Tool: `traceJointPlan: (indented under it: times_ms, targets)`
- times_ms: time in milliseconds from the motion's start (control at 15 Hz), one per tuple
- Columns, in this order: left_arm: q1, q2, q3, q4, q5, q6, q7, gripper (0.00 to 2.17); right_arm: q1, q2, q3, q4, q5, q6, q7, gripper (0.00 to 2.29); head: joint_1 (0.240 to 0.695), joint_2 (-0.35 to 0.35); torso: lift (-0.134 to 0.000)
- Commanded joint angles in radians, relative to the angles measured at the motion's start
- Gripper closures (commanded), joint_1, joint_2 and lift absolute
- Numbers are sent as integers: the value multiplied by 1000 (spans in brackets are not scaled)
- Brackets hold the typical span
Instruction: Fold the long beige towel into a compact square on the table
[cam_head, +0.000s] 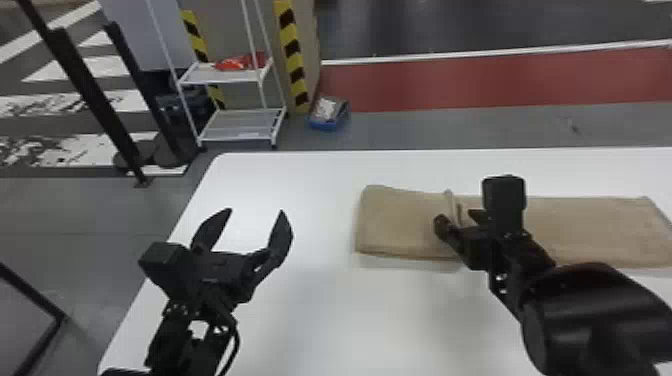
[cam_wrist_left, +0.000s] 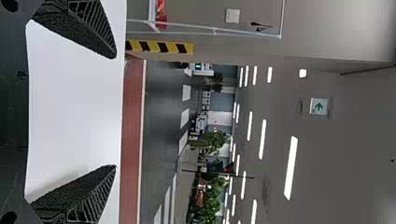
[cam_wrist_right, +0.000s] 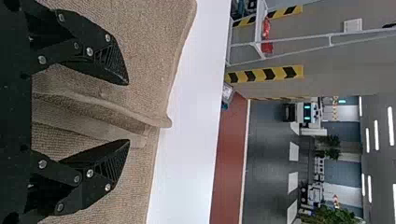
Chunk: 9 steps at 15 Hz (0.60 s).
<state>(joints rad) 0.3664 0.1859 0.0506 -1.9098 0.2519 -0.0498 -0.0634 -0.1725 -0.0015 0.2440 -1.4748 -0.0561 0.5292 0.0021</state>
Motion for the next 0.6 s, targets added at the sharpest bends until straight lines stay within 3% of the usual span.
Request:
traceJointPlan:
  times_ms: [0,133,267,333,533]
  targets:
    - [2,4,0,0,0,0,-1,26,1,2,1,1,1,13,-1,532,695,181,-123]
    - [9,4,0,-8,0,-3,-1,26,-1,2,0,1,-5,22,1,903,695,182,-123]
    - [12,4,-1,-9,0,-12,-1,26,-1,2,0,1,-4,28,7,1480,695,182,-123]
    - [12,4,-1,-9,0,-12,-1,26,1,2,1,-2,-4,28,9,1663,695,183,-123]
    - [19,4,-1,-20,0,-12,-1,26,28,2,17,-51,-2,10,16,1663,695,186,-123]
